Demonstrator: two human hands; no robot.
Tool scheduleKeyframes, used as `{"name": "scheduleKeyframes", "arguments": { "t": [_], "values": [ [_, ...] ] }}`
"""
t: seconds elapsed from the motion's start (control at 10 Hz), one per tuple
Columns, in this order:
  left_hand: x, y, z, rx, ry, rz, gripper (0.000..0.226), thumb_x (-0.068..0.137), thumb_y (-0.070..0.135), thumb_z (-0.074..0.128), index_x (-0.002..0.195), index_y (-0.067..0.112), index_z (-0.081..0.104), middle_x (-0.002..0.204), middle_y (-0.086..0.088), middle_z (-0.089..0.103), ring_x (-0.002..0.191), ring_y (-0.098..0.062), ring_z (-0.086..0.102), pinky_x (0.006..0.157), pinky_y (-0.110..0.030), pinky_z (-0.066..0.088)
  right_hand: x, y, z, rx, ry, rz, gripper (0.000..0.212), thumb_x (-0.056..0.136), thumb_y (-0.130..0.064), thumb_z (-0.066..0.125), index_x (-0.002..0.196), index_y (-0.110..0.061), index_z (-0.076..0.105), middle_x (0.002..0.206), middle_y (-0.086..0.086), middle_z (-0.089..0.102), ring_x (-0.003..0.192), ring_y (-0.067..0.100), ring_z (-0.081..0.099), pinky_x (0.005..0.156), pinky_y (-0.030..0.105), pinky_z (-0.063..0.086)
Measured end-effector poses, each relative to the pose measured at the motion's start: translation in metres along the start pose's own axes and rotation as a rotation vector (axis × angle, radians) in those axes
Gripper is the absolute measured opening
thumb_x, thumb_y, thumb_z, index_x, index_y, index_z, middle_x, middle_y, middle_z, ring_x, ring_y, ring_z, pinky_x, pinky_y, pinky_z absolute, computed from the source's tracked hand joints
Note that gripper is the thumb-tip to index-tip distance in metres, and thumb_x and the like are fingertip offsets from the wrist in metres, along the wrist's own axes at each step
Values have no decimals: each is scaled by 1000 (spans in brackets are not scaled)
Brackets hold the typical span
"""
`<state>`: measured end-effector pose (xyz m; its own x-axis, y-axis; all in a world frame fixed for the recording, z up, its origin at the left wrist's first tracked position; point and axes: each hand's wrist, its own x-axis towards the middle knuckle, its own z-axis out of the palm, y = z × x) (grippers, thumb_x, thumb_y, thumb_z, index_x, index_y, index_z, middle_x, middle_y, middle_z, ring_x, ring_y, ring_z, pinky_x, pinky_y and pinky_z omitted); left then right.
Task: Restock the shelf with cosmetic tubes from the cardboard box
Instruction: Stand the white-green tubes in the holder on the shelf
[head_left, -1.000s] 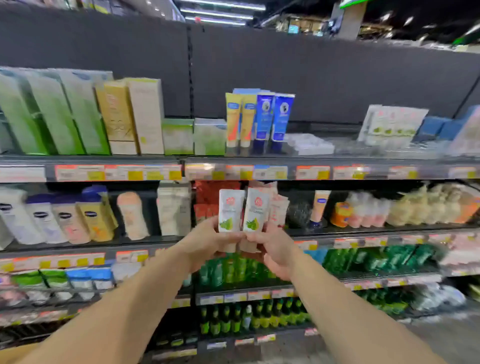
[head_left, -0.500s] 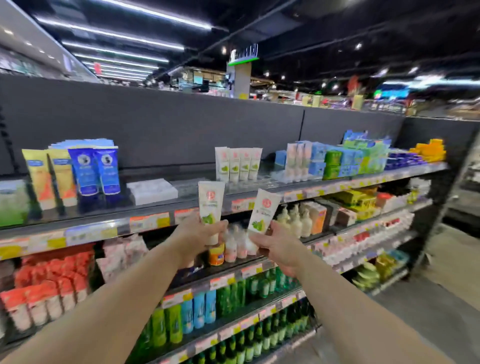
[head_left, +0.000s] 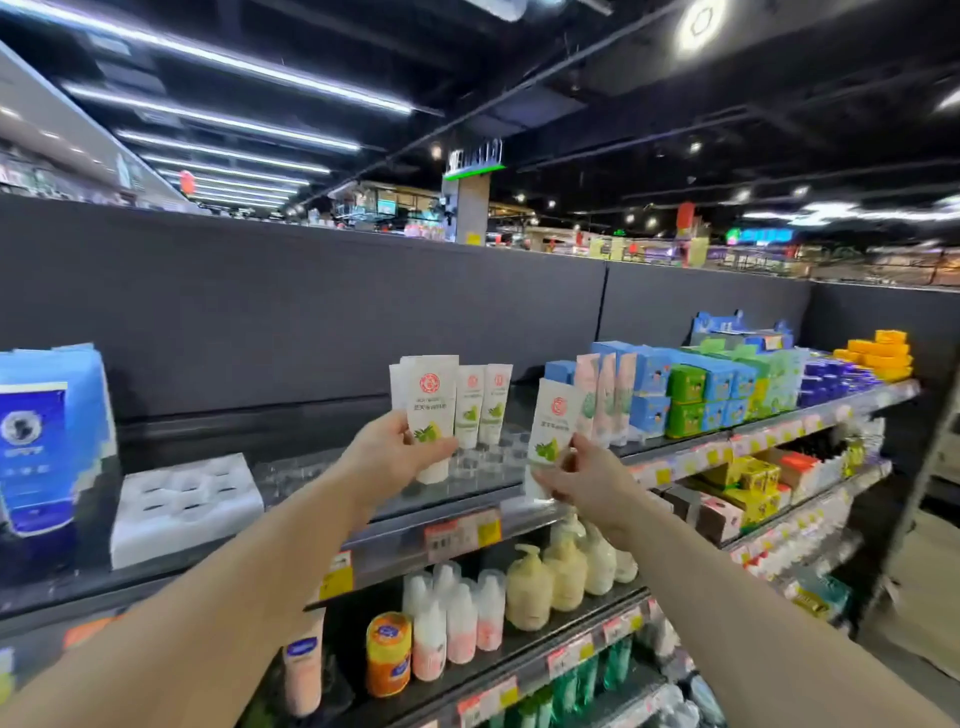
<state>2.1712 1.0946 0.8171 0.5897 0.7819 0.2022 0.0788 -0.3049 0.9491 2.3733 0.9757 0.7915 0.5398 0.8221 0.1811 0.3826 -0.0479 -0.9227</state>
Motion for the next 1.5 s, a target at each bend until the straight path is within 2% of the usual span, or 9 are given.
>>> {"name": "scheduleKeyframes", "arguments": {
  "t": [0.1,0.2,0.3,0.5,0.6,0.7,0.8,1.1,1.5],
  "values": [
    [24,-5,18,53,11,29,22,87,22,70,104,28,58,95,20,64,84,2,61,60,-13,45,35,2,-5,-36,49,-36,23,85,-16,71,103,-24,58,91,-6,66,83,12,63,72,26,51],
    [46,-14,34,85,39,-2,26,86,24,71,108,26,57,98,18,63,89,1,60,68,-17,46,75,7,-6,-64,71,-74,28,84,-18,72,107,-21,56,99,-4,68,88,13,64,69,26,51],
    [66,-22,46,155,99,-38,25,86,29,71,106,27,57,105,15,65,93,-3,60,71,-18,47,116,15,-6,-126,73,-124,33,83,-19,72,109,-20,52,97,-1,66,87,19,64,74,37,56],
    [82,-34,61,265,175,-137,33,87,32,69,116,27,55,117,15,62,106,-9,59,85,-25,47,170,27,-4,-182,-15,-165,51,88,-17,66,129,-28,38,103,-10,64,91,12,60,57,19,40],
    [81,-35,66,259,207,-159,38,88,29,67,123,29,52,121,18,59,113,-8,56,90,-25,44,183,35,-5,-259,-68,-192,38,92,-13,62,122,-21,41,106,-9,63,98,14,58,56,14,36],
    [79,-34,70,282,222,-157,39,89,29,66,124,32,51,121,21,59,111,-4,55,94,-27,44,192,41,-4,-363,-52,-171,17,94,-15,57,108,-12,47,99,-1,60,102,21,56,79,17,46],
    [78,-31,76,313,244,-158,36,90,30,64,122,34,49,115,25,57,105,-1,54,90,-23,43,200,49,1,-432,-111,-163,37,90,-16,63,120,-9,43,109,14,60,99,29,59,86,40,47],
    [76,-24,83,302,274,-203,38,92,25,62,126,32,48,132,15,55,115,-7,51,104,-39,42,206,41,2,-382,-168,-95,54,87,-27,67,127,-4,39,118,15,56,108,30,57,87,35,45],
    [74,-24,82,296,264,-196,37,92,24,62,126,30,47,135,12,54,114,-7,50,101,-35,43,224,37,3,-395,-291,60,51,87,-18,67,128,-12,36,119,7,55,98,19,55,81,33,50]
  ]
}}
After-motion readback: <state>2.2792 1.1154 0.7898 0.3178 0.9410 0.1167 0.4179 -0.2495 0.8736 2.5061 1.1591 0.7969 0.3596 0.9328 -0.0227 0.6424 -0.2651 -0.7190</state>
